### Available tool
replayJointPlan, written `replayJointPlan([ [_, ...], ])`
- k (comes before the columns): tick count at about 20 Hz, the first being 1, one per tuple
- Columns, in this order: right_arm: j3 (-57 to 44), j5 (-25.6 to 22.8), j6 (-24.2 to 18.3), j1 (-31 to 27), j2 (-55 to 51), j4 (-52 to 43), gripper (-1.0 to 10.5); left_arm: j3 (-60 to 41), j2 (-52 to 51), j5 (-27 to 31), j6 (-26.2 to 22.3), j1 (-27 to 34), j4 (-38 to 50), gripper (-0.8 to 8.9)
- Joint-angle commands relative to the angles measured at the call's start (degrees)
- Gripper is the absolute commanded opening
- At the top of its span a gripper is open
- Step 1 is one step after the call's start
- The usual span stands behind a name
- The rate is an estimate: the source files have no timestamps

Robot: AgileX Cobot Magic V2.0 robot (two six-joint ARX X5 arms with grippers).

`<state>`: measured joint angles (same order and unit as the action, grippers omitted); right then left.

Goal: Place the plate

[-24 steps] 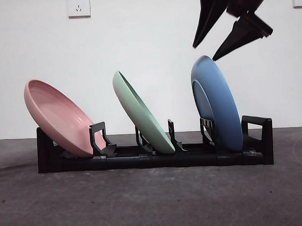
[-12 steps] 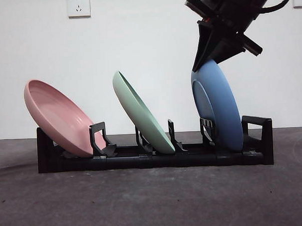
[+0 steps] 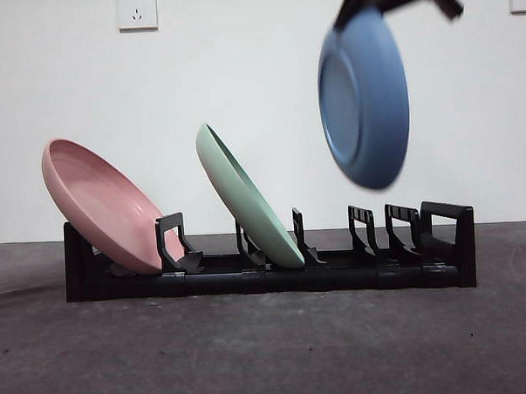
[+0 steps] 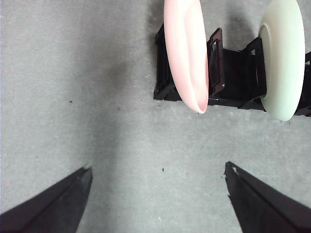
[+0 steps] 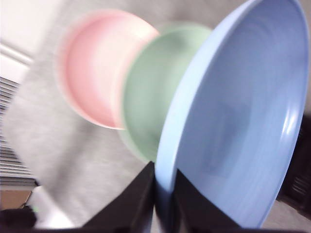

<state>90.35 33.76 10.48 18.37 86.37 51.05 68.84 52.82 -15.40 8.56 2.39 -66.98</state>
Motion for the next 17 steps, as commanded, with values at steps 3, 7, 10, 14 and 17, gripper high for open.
replayJointPlan([
  [3, 1.2, 3.8, -6.4, 0.7, -6.4, 6.3, 0.1, 1.2, 0.4, -0.3, -0.4, 0.1, 0.8, 4.37],
  [7, -3.2, 3.7, -11.8, 3.8, -15.0, 13.1, 0.1, 1.2, 0.4, -0.3, -0.4, 0.1, 1.1, 4.37],
  [10, -11.0, 1.5, -11.8, 7.3, -23.7, 10.6, 0.1, 1.2, 0.4, -0.3, -0.4, 0.1, 1.9, 4.37],
  [14, -23.5, -8.2, -11.8, 16.5, -35.1, 6.8, 0.1, 1.2, 0.4, -0.3, -0.3, 0.1, 2.2, 4.37],
  [17, -31.8, -17.8, -10.6, 25.9, -40.7, 3.3, 0.1, 1.2, 0.4, -0.3, -0.3, 0.1, 2.3, 4.37],
])
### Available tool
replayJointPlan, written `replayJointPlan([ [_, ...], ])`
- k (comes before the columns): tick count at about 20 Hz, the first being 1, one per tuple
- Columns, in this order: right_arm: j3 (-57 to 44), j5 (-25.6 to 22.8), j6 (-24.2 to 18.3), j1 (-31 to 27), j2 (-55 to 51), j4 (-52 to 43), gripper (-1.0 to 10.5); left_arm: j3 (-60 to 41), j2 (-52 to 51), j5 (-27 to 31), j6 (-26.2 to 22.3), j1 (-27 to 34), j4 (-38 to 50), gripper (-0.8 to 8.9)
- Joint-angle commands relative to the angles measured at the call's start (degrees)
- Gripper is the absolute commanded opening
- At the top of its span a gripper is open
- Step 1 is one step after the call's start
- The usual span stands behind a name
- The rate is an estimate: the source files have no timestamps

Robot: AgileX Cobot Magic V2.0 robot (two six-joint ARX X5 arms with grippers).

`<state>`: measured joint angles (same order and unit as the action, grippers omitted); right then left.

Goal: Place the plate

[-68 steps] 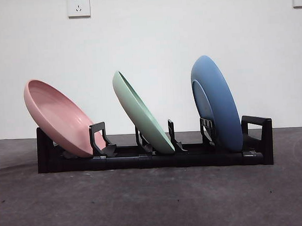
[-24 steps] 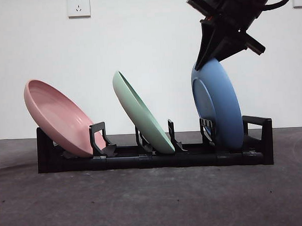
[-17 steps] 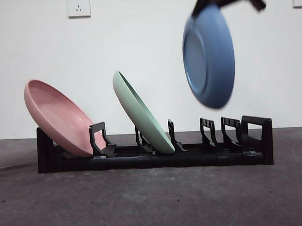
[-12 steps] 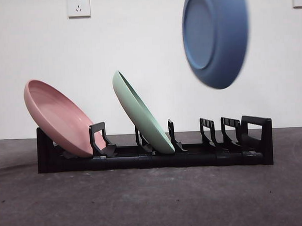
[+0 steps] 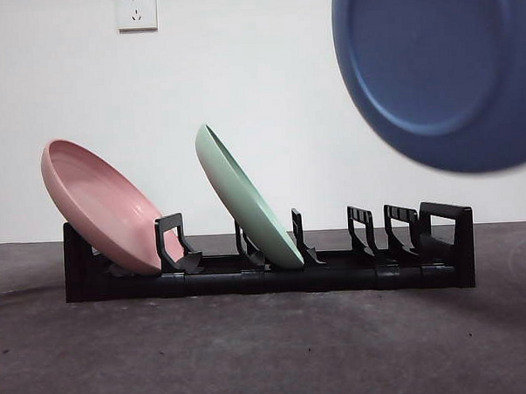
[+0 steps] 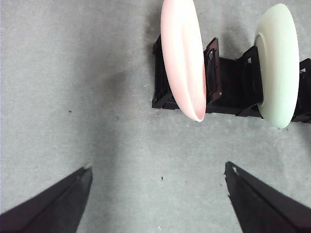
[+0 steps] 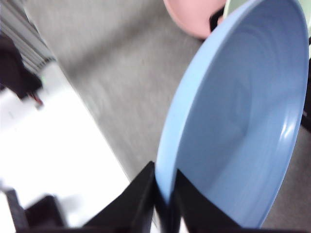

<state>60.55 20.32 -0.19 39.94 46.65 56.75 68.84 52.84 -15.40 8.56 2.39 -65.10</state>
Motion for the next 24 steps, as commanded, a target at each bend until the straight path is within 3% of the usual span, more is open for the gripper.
replayJointPlan([
  [1, -4.1, -8.7, 0.8, 8.1, -1.9, -3.4, 0.1, 1.2, 0.4, -0.3, -0.3, 0.1, 0.4, 4.37],
  [4, -7.9, -21.2, 2.2, 19.6, -1.2, -6.9, 0.1, 1.2, 0.4, -0.3, -0.3, 0.1, 0.4, 4.37],
  [9, -8.4, -32.9, 2.8, 33.2, 9.9, -12.3, 0.1, 1.2, 0.4, -0.3, -0.4, 0.1, 0.4, 4.37],
  [12, -8.4, -33.1, 2.8, 35.7, 18.5, -18.2, 0.1, 1.2, 0.4, -0.3, -0.4, 0.1, 0.4, 4.37],
  [24, -8.3, -36.0, -0.1, 35.6, 42.7, -28.7, 0.1, 1.2, 0.4, -0.3, -0.4, 0.1, 0.4, 4.37],
])
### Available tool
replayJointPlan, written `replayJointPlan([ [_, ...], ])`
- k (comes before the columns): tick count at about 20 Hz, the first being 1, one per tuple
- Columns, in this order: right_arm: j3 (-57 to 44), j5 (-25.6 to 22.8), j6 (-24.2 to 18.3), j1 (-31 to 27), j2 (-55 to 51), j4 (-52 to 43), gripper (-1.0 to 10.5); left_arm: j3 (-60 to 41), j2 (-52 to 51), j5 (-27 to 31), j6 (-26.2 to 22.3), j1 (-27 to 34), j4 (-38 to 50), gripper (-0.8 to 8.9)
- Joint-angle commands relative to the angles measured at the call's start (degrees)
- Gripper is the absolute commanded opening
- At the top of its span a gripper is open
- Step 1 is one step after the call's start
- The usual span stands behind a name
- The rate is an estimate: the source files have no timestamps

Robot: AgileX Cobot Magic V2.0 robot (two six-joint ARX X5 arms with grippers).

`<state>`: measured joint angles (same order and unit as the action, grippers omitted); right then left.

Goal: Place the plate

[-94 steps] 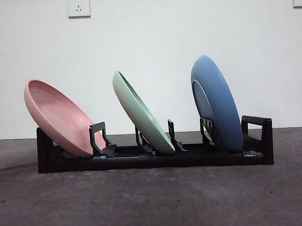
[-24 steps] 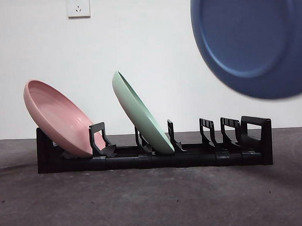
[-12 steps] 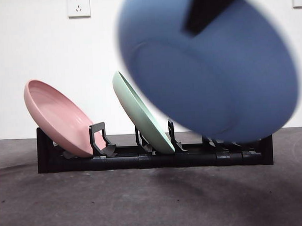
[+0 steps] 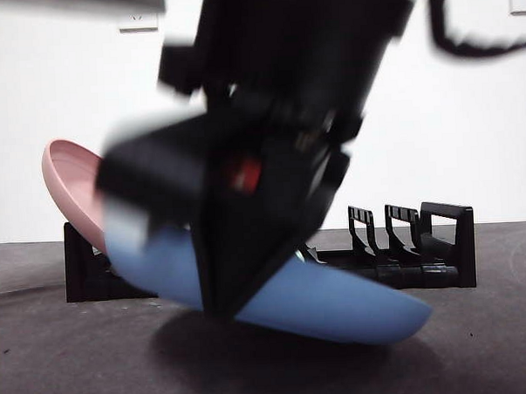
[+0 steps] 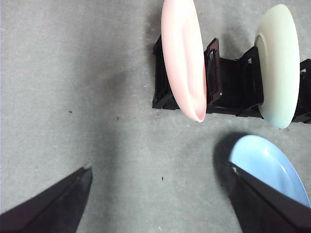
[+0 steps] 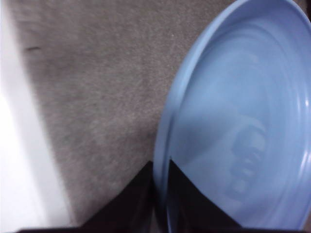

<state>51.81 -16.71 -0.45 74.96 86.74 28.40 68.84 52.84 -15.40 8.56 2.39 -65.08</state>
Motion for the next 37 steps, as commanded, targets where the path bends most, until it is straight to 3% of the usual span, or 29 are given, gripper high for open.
replayJointPlan([
  [1, 0.4, 0.5, 0.2, 0.5, 3.7, -0.9, 0.1, 1.2, 0.4, -0.3, -0.4, 0.1, 0.4, 4.37],
  [5, 0.4, 0.2, 0.0, 0.2, 6.3, -1.6, 0.2, 1.2, 0.4, -0.3, -0.4, 0.1, 0.4, 4.37],
  [9, 1.4, 2.4, 1.7, 0.2, 6.0, -1.0, 2.4, 1.2, 0.4, -0.3, -0.4, 0.1, 0.4, 4.37],
  [14, 8.9, 6.8, 4.7, 0.1, 0.2, 3.9, 2.5, 1.2, 0.4, -0.3, -0.6, 0.1, 0.3, 4.37],
  [16, 12.7, 8.3, 7.9, -0.2, -3.4, 8.2, 2.5, 1.2, 0.4, -0.3, 0.1, 0.1, 0.1, 4.37],
  [19, 17.5, 8.3, 17.9, -2.8, -8.1, 17.3, 2.5, 1.2, 1.7, -0.3, 2.0, -1.6, 0.2, 4.37],
  [21, 19.9, 8.2, 21.4, -5.2, -10.6, 24.0, 2.5, 1.4, 3.6, -0.3, 3.9, -3.6, 0.9, 4.36],
  [24, 22.3, 7.2, 21.4, -8.2, -14.2, 30.6, 2.5, 2.5, 8.7, 2.2, 4.9, -7.1, 3.8, 4.36],
  [31, 22.4, 1.9, 21.0, -12.7, -20.6, 34.2, 2.5, 9.9, 25.6, 15.6, 5.7, -14.0, 11.6, 4.34],
  [37, 22.4, 1.1, 21.1, -13.6, -22.1, 35.5, 2.5, 15.5, 36.8, 17.4, 5.7, -14.5, 14.3, 4.33],
])
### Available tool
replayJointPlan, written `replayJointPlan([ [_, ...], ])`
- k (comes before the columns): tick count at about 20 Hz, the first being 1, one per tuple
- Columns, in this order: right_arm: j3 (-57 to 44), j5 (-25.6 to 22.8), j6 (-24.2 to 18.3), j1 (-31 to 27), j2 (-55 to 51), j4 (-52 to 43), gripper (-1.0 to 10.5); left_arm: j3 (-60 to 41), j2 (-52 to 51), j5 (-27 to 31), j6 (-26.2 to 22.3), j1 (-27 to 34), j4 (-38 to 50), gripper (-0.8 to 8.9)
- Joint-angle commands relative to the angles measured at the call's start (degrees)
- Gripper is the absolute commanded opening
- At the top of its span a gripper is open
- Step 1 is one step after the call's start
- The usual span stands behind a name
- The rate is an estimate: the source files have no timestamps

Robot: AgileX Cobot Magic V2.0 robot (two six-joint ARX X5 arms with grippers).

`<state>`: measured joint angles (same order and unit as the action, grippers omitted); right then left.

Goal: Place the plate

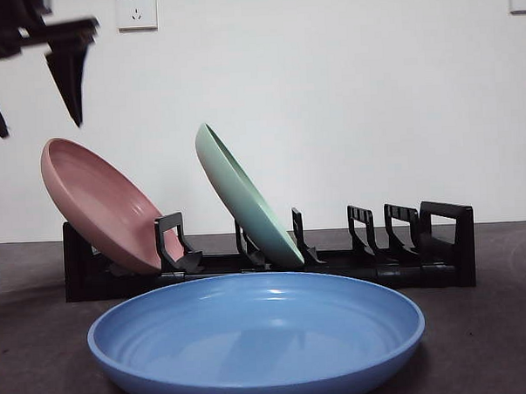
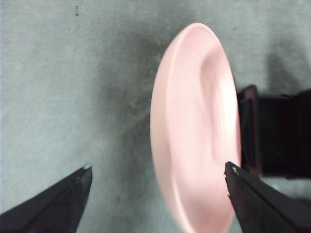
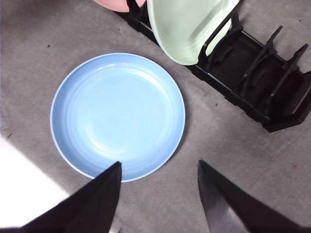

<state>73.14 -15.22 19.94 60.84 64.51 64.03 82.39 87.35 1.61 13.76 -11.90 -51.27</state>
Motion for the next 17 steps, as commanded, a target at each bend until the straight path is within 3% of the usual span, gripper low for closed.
replayJointPlan([
  [1, 1.1, -0.4, 0.7, 0.5, 0.1, -0.1, 2.5, 2.2, 3.5, 0.6, 0.4, -0.2, 0.9, 4.32],
  [3, 1.1, -0.9, 0.7, 0.5, 0.1, -0.1, 2.5, 2.2, 5.2, 2.0, 0.4, -0.2, 1.6, 3.87],
  [6, 1.1, -1.8, 0.7, 0.5, 0.1, 0.3, 2.5, 2.2, 5.8, 2.5, 0.4, -0.2, 1.7, 1.64],
  [9, 1.1, -3.4, 0.7, 0.5, 0.1, 0.8, 2.5, 2.3, 5.7, 2.5, 0.4, -0.2, 1.6, 0.08],
  [13, 1.1, -5.2, 0.7, 0.5, 0.0, 1.5, 2.5, 2.9, 4.6, 2.5, 0.4, -0.2, 1.3, 0.08],
  [17, 1.1, -7.6, 0.7, 0.5, -0.7, 2.3, 2.5, 8.0, 2.5, 2.5, -0.6, -0.2, -5.4, 0.08],
])
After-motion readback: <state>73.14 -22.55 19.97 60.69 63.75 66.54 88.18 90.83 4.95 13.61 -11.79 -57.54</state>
